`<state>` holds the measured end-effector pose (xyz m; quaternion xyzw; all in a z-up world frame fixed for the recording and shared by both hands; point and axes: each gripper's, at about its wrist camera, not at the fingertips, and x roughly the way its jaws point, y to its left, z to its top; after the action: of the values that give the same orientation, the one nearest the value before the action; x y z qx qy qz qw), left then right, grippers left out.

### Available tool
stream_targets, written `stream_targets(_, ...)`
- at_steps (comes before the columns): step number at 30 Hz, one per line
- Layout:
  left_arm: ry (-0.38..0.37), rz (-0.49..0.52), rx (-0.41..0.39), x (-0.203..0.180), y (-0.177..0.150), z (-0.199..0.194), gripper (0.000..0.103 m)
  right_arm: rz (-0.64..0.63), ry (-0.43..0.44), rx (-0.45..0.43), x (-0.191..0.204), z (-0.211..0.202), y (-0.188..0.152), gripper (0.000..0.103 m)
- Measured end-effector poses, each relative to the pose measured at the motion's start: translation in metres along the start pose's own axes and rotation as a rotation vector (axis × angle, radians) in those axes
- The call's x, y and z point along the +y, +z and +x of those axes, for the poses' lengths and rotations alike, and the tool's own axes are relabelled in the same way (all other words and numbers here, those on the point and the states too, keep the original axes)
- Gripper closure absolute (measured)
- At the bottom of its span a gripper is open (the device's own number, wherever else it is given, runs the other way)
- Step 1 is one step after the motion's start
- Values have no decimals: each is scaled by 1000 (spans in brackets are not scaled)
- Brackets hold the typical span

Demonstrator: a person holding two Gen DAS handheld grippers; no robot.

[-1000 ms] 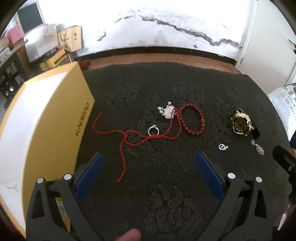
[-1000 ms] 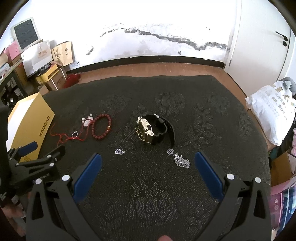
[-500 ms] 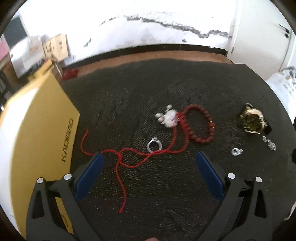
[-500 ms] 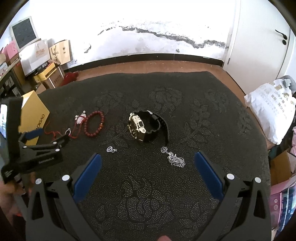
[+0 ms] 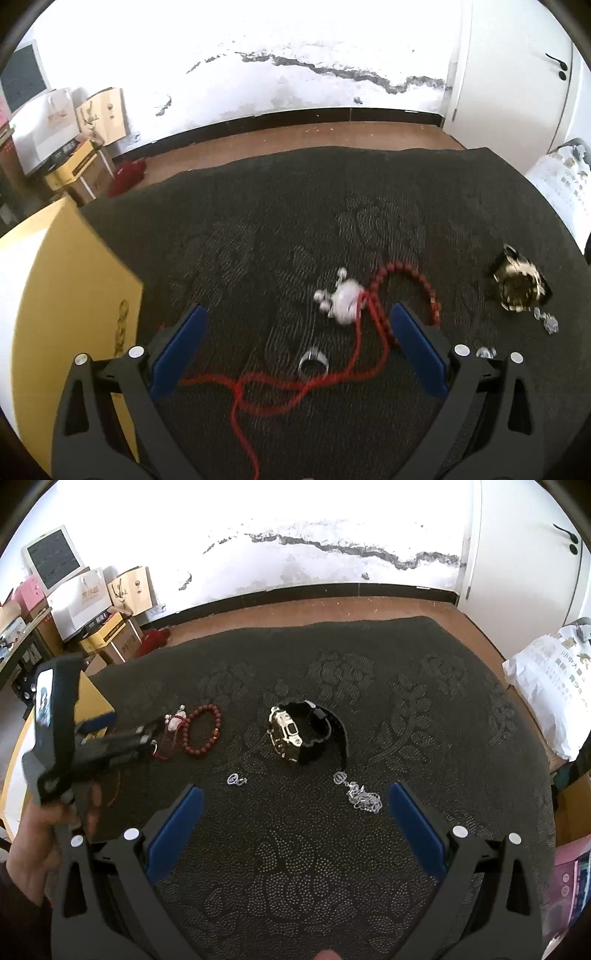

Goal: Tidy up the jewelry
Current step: 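Reach the left tool to the silver pendant on red string and close, then lift the pendant with the left tool while the right tool grasps the gold watch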

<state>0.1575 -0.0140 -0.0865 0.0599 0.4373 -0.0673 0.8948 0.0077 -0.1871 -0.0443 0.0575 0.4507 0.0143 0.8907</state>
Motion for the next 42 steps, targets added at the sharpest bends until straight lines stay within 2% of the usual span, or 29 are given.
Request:
stream_targets(2, 3, 3, 22, -2, 1, 10, 6, -13, -9, -3, 4, 0, -1, 6)
stream_targets(4, -29, 4, 47, -8, 0, 15, 6, -17, -12, -4, 4, 0, -1, 6)
stream_targets(5, -21, 22, 51, -11, -1, 17, 6, -12, -13, -5, 3, 0, -1, 6)
stream_targets(7, 49, 79, 43, -16, -3, 20, 6, -2, -11, -3, 1, 1, -1, 6)
stream_targets(8, 56, 74, 50, -13, -3, 21, 6, 1, -8, 0, 1, 1, -1, 6)
stream_targets(10, 23, 11, 69, 1, -2, 22, 6, -7, -10, 1, 2, 1, -1, 6)
stream_targets(13, 31, -27, 86, 14, -2, 26, 6, -14, -10, 3, 4, 2, -2, 6)
stream_targets(19, 22, 31, 105, 0, -11, 33, 6, -19, -9, 9, 7, 3, -3, 6)
stream_targets(24, -27, -1, 98, 4, -7, 39, 6, -20, -14, 15, 10, 6, -4, 6)
stream_targets(27, -27, 13, 82, 3, -5, 43, 7, -24, -18, 18, 12, 8, -4, 6)
stream_targets(29, -35, 15, 71, 1, -4, 42, 16, -27, -20, 21, 13, 9, -4, 6)
stream_targets(31, -53, 44, 52, -7, -6, 37, 37, -25, -23, 23, 13, 10, -3, 6)
stream_targets(34, -60, 58, 49, -15, -7, 34, 53, -12, -23, 25, 11, 13, -1, 6)
stream_targets(35, -46, 56, 46, -17, -8, 33, 56, -12, -21, 29, 12, 14, -1, 6)
stream_targets(36, -44, 57, 46, -19, -9, 32, 66, -14, -16, 32, 12, 16, 0, 6)
stream_targets(42, -15, 13, 70, -20, -10, 27, 69, -22, 15, 52, 8, 35, 5, 6)
